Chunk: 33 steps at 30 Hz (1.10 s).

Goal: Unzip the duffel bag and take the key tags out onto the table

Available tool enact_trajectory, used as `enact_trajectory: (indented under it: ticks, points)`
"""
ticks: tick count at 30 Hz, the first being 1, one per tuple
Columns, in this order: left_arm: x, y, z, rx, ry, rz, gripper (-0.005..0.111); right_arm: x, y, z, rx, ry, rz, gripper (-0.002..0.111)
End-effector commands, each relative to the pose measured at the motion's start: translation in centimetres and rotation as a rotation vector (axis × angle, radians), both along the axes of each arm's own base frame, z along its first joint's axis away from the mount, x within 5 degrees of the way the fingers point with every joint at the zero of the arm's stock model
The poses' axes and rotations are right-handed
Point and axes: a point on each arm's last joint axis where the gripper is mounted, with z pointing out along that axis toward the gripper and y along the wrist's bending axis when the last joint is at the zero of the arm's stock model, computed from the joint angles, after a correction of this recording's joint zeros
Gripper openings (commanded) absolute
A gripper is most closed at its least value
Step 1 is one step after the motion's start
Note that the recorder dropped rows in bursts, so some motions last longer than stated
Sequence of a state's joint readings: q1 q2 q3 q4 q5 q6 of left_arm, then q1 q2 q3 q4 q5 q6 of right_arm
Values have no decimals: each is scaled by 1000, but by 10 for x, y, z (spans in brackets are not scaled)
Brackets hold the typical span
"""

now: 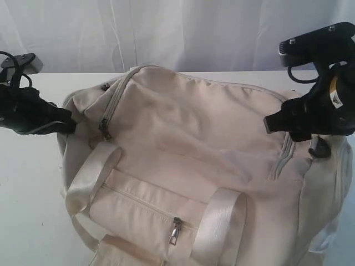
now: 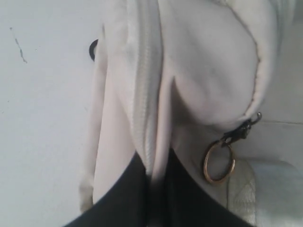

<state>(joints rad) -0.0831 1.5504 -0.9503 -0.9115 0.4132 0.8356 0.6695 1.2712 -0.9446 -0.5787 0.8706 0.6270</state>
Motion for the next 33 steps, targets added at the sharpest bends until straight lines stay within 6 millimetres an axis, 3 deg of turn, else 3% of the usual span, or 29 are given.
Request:
enact_trajectory:
  ticks: [1,6,11,13,16,19,20,21,22,23,27,29,33]
  points:
    - [-14,16,18,70,32,56,0,-1,4,2,32,5,51,63]
    - [-38,42,46,52,43,135,0,-5,18,0,121,38,194,63]
    - [-68,47,28,52,64,230,0,-14,41,-4,237,107,445,63]
    - [-76,41,39,5,15,183,0,-18,53,-2,318,110,572,63]
    - [-84,34,57,-68,-85,131,0,-23,74,11,451,-15,789,58]
    - [-85,31,62,-102,-120,116,0,-39,109,29,451,-279,1072,51]
    - [-85,31,63,-112,-120,120,0,-39,116,30,429,-322,1087,51]
    - [-85,30,64,-132,-118,123,0,-39,135,29,401,-371,1081,51]
    - [-85,29,64,-140,-117,123,0,-38,143,28,394,-378,1080,51]
    - [-85,29,65,-151,-118,121,0,-37,164,20,351,-394,1114,51]
    - [-85,28,65,-159,-115,119,0,-43,203,-1,246,-407,1263,51]
    - [-85,28,65,-167,-114,120,0,-46,231,-26,124,-457,1296,52]
    - [-85,27,66,-179,-112,121,0,-64,256,-47,69,-455,1375,56]
